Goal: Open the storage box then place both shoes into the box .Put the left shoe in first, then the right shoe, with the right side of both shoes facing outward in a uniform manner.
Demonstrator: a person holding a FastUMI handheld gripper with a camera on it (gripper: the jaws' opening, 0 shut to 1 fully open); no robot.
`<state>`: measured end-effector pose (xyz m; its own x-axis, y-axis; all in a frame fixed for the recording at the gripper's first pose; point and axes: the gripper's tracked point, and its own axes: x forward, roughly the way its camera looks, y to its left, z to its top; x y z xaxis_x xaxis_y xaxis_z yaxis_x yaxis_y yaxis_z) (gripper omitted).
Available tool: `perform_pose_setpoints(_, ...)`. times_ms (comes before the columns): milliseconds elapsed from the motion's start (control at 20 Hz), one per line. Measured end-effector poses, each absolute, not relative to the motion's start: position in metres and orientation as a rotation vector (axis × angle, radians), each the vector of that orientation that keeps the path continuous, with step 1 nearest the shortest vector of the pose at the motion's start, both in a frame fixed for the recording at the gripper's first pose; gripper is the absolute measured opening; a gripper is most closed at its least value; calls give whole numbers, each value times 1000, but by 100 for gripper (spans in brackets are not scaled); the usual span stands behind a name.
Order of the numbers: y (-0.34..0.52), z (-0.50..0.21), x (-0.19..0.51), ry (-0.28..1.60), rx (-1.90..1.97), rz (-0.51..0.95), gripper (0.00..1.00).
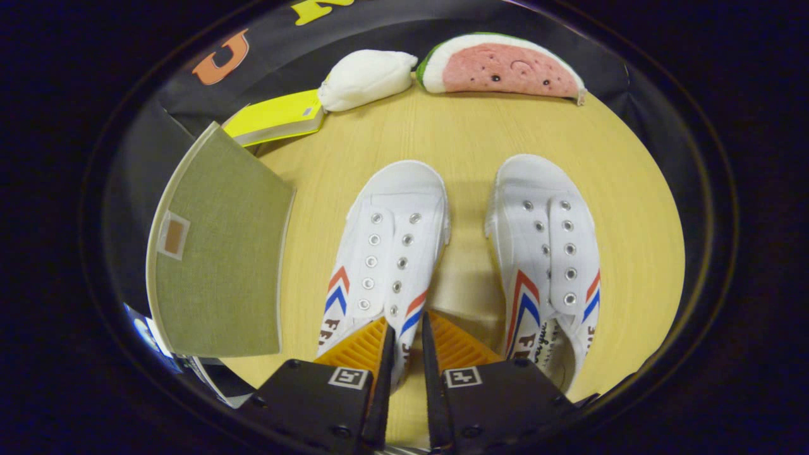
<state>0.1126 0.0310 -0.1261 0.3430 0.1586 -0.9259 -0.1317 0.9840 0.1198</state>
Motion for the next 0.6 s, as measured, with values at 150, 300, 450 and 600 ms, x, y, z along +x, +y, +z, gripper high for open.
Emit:
perform_pose_setpoints(150,33,-127,115,1177,112,178,7)
perform_pose_setpoints(300,37,-115,117,1112,184,204,6)
perform_pose_setpoints(450,33,-97,110,1054,242,187,5)
perform_pose_setpoints(600,36,-68,99,1005,253,187,5)
